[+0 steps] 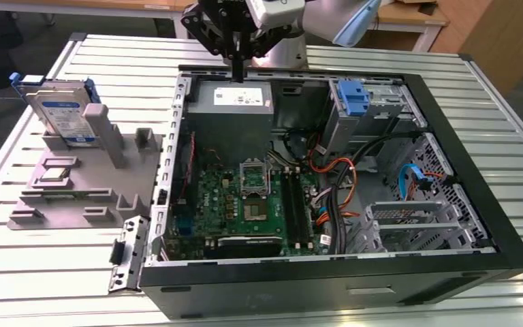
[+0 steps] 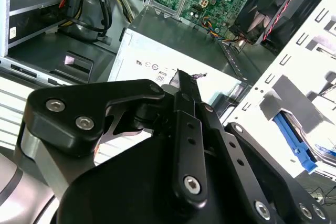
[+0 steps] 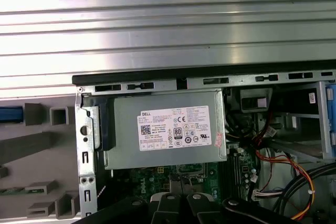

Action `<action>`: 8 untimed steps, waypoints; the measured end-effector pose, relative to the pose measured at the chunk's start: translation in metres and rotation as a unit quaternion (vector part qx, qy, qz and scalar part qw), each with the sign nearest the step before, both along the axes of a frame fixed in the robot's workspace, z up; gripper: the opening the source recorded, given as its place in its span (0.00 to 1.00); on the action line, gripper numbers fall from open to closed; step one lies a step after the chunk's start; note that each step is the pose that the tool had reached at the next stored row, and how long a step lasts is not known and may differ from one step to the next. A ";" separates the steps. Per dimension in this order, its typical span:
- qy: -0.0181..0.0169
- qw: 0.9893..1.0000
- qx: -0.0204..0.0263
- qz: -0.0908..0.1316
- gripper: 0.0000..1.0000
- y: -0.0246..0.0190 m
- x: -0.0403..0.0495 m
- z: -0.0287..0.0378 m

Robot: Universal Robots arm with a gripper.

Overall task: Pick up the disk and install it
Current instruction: 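Reach for the disk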

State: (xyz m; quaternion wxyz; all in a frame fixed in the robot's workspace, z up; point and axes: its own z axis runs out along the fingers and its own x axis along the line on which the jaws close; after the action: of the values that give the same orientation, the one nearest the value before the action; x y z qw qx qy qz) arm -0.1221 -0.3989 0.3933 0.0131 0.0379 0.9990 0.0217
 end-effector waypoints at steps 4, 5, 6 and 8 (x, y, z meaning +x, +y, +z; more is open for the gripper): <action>0.000 1.000 0.000 0.000 0.10 0.0000 -0.0043 0.0000; 0.000 1.000 0.000 0.000 0.10 0.0000 -0.0059 -0.0001; 0.000 1.000 0.000 0.000 0.10 0.0000 -0.0075 -0.0001; 0.000 1.000 0.000 0.000 0.10 0.0000 -0.0083 -0.0001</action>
State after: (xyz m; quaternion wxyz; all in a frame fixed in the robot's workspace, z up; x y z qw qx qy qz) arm -0.1304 -0.3989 0.3932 0.0131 0.0379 0.9990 0.0217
